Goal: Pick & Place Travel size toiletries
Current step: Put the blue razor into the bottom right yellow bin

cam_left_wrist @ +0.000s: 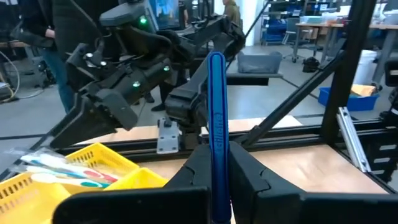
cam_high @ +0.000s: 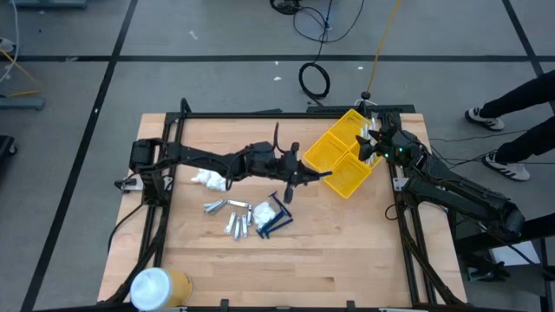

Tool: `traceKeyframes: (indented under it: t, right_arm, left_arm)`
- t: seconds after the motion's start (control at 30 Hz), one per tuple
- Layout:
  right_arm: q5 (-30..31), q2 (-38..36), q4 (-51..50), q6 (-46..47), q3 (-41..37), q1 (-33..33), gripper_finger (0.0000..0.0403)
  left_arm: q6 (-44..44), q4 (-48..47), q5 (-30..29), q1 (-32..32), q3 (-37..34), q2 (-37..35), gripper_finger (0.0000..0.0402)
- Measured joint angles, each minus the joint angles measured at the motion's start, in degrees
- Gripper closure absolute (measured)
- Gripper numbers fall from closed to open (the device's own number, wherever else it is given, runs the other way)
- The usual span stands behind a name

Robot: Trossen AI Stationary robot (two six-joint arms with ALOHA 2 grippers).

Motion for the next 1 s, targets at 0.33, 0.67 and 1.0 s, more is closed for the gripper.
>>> traceKeyframes:
  t: [0.33,0.67,1.0]
  right_arm:
    - [0.0,0.0,4.7,4.0,0.0,0.0,0.0138]
    - [-0.6,0.3,12.4,3.6,0.1,0.0,0.0136]
    - [-20.3,3.1,24.6,19.0,-7.8,1.0,0.0137]
  left_arm:
    - [-1.3,4.3,-1.1,2.8,0.0,3.7,0.0392]
    - [-6.6,13.6,-1.0,5.2,0.0,10.5,0.0392]
    - [-5.6,13.9,-1.0,4.2,0.0,10.5,0.0392]
